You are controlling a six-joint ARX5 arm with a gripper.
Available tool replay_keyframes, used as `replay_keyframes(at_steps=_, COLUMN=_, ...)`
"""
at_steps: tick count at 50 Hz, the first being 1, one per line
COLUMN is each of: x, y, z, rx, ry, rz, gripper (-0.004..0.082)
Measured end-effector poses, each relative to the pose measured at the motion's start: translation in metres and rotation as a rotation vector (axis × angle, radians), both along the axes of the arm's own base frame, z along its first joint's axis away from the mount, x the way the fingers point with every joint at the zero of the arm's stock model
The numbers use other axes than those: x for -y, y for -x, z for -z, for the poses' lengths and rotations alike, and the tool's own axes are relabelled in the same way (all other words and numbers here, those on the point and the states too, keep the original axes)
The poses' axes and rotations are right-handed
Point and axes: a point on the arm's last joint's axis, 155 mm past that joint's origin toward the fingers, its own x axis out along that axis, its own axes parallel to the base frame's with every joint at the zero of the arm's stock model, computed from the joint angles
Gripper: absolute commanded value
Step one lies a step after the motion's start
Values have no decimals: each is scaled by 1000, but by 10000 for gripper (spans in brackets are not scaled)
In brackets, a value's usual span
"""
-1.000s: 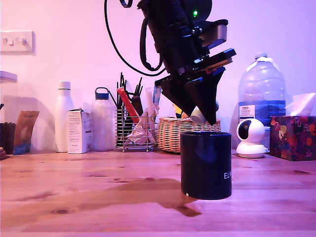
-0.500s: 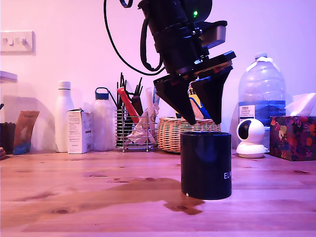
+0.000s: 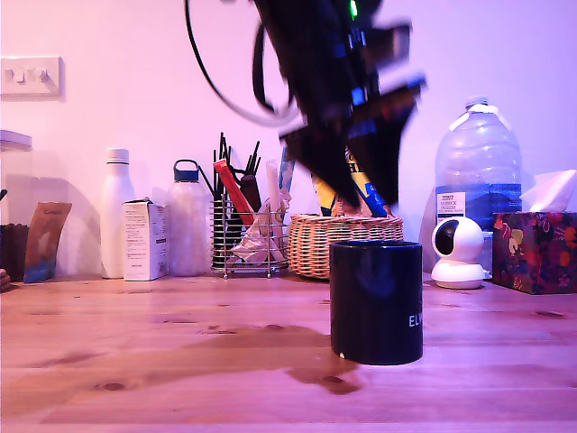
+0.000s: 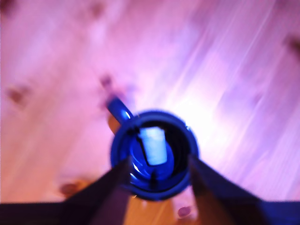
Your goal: Pick up the coffee capsules from the table one by one and drop them inside the nearest coffee cup
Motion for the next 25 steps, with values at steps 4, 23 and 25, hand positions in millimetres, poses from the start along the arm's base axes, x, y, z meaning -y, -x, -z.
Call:
replay_keyframes(at_steps=4, x=-4, y=3, z=-22, rx=17, ry=46, rz=4, gripper=-16)
replay_keyframes(at_steps=23, x=-33, y=-11, z=-41, rx=23, ry=136, rz=-30, gripper=-20)
replay_keyframes(at_steps=25, x=-39, y=-11, z=-37, rx=22, ry=136, rz=-39, gripper=-20)
